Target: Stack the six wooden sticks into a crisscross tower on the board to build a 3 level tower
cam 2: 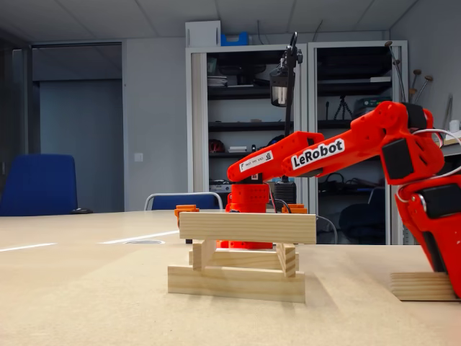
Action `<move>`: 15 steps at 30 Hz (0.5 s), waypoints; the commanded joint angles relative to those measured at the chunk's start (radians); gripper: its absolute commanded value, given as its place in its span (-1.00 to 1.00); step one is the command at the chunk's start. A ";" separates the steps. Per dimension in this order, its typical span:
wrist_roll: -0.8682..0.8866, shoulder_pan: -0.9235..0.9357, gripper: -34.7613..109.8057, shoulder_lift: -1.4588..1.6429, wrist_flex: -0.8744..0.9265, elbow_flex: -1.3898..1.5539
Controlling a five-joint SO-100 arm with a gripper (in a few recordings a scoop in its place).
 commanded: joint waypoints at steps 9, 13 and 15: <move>-0.020 -0.008 -0.52 0.126 -0.015 0.087; -0.003 0.005 -0.52 0.247 0.020 0.186; -0.002 0.015 -0.52 0.318 0.040 0.232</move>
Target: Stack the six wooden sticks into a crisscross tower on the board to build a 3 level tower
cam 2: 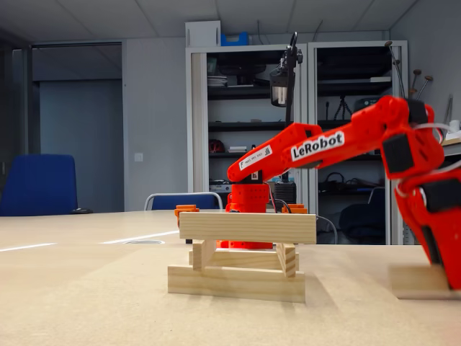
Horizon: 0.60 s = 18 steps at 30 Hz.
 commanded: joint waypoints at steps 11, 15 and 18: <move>0.021 0.110 -0.52 0.541 0.138 0.311; -0.026 0.167 -0.52 0.683 0.158 0.453; -0.083 0.219 -0.52 0.781 0.166 0.571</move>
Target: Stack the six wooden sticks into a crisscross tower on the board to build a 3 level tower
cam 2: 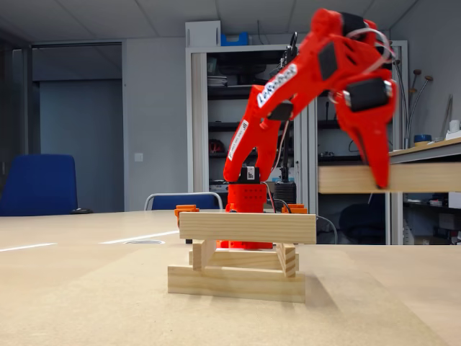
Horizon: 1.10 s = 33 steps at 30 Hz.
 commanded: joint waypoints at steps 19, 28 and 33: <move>-0.385 0.310 -0.52 0.426 0.035 0.589; -0.439 0.357 -0.52 0.364 -0.005 0.594; -0.419 0.347 -0.52 0.348 -0.071 0.658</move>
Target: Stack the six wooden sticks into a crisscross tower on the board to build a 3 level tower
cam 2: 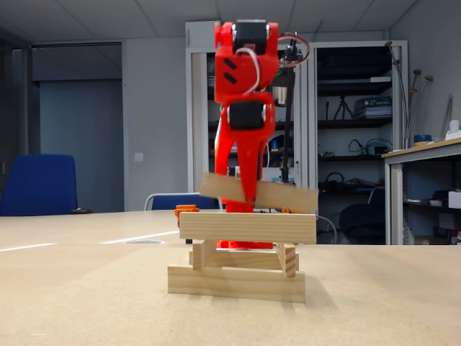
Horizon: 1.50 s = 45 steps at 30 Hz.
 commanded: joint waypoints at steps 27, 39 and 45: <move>0.069 -0.018 -0.50 0.018 -0.129 0.164; 0.069 -0.025 -0.35 0.025 -0.130 0.169; 0.086 -0.029 -0.33 0.031 -0.141 0.187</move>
